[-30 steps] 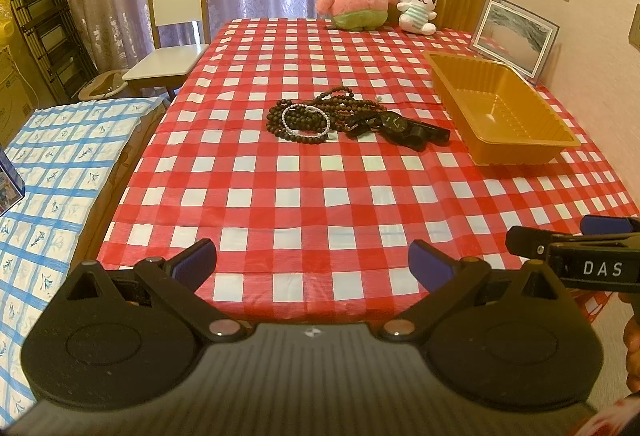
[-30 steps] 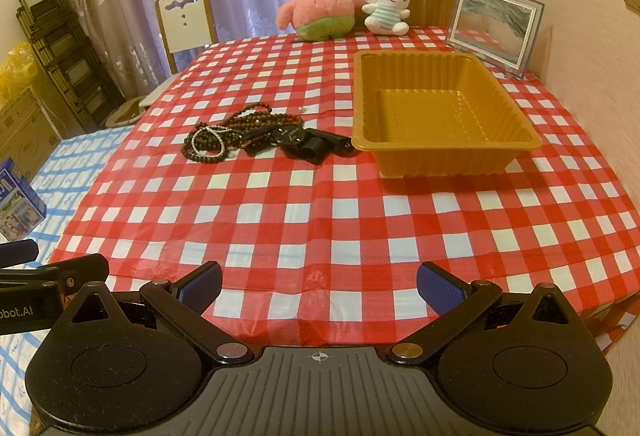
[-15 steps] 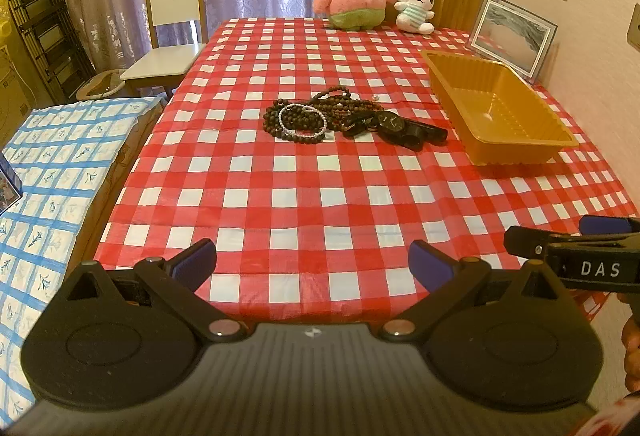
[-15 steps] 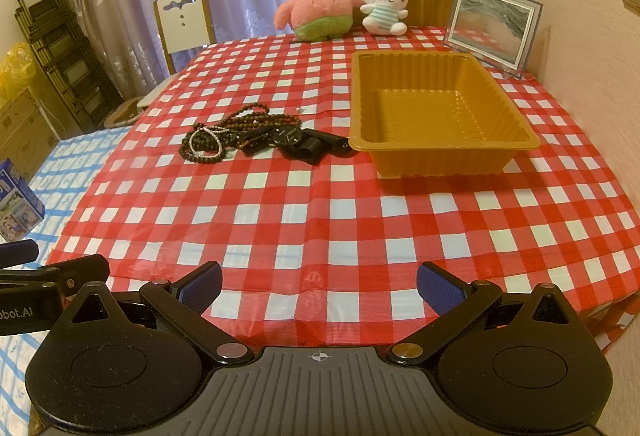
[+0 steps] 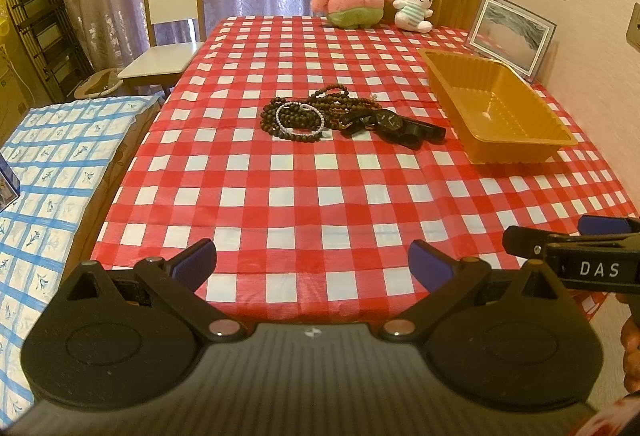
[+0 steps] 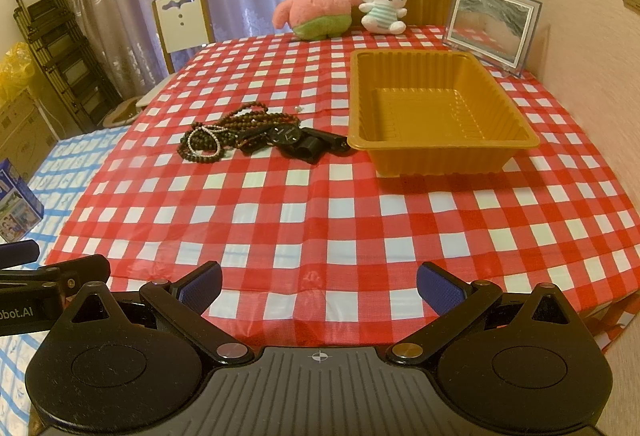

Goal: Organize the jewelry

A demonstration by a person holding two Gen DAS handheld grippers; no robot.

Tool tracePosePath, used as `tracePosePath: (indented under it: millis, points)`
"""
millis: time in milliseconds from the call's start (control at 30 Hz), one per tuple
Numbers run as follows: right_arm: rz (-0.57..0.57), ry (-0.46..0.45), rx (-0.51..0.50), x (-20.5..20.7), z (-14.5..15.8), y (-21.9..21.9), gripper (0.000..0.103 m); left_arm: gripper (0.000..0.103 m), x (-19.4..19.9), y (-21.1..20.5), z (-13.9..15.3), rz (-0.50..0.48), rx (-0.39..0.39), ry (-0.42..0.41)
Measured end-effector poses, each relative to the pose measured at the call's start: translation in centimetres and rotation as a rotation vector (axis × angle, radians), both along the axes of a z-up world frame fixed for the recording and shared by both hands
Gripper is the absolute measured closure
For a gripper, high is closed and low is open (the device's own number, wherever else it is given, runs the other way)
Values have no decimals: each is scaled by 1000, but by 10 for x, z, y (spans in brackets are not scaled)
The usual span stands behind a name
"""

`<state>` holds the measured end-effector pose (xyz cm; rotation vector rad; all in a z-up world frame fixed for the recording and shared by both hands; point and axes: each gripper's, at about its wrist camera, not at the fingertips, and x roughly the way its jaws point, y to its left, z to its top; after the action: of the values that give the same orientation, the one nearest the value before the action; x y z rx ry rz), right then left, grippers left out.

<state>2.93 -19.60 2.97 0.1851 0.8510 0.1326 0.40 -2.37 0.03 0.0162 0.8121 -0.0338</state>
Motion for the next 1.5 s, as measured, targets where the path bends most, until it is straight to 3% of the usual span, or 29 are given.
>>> tracePosePath:
  millis: [300, 500, 867, 1167, 1267, 1500]
  points:
    - [-14, -6, 4, 1, -2, -6, 0, 1, 1, 2, -4, -11, -6, 3]
    - [-78, -89, 30, 4, -9, -30, 0, 1, 15, 3, -9, -24, 5, -8]
    - [-240, -235, 28, 29, -18, -81, 0, 3, 67, 9, -21, -37, -23, -12]
    - [-391, -274, 40, 54, -41, -139, 0, 6, 116, -8, -41, -65, -39, 2]
    - [-420, -274, 57, 63, -50, -156, 14, 6, 131, -17, -46, -83, -36, -6]
    - [-487, -271, 94, 93, -73, -185, 24, 9, 162, -36, -57, -114, -32, -19]
